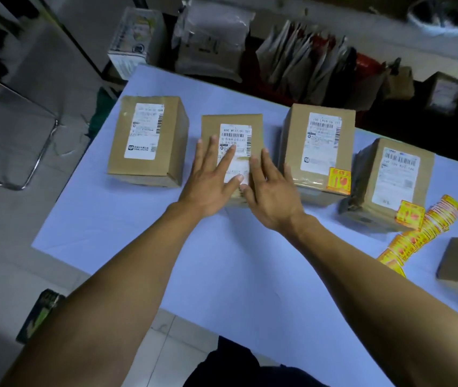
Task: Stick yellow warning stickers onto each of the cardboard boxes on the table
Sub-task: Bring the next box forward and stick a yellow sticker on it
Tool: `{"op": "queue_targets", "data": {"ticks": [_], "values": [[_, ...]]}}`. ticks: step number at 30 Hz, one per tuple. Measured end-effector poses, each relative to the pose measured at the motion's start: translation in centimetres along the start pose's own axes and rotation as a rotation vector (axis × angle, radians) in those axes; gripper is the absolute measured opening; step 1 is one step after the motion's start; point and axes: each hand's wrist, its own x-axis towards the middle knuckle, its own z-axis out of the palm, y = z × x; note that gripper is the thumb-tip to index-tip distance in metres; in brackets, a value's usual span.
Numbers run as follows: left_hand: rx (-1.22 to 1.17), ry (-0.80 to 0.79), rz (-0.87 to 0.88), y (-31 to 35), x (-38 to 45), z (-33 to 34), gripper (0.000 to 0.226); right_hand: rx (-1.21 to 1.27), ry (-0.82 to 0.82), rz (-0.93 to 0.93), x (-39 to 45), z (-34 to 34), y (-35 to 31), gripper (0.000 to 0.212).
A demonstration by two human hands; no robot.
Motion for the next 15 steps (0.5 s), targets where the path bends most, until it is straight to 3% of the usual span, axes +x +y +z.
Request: {"op": "queue_targets", "data": {"ticks": [4,8,10,12,15], "values": [[-0.002,0.014,0.013,-0.1,-3.6,1.0,0.071,0.051,-0.011,-0.055,-2.6,0.9,-0.7,0.071],[-0.138,0.073,-0.004,-0.4,-4.6,1.1,0.07,0.38,0.056,-0.044,-3.6,1.4,-1.3,0.07],[-0.346,0.166,-0.137,-0.3,-3.9,0.9,0.074,0.677,0.118,0.113,-2.5,1.3,-1.6,0.07],[-0.58,0.224,-0.348,-0.4,-3.0,0.9,0.081,1.016,0.099,0.383,-1.1,1.2,-1.9,0.078],[-0.959,0.142,-0.587,-1.1,-1.9,1.2,0.076,1.265,-0.023,0.545,0.7,2.4,-1.2,0.079]]}}
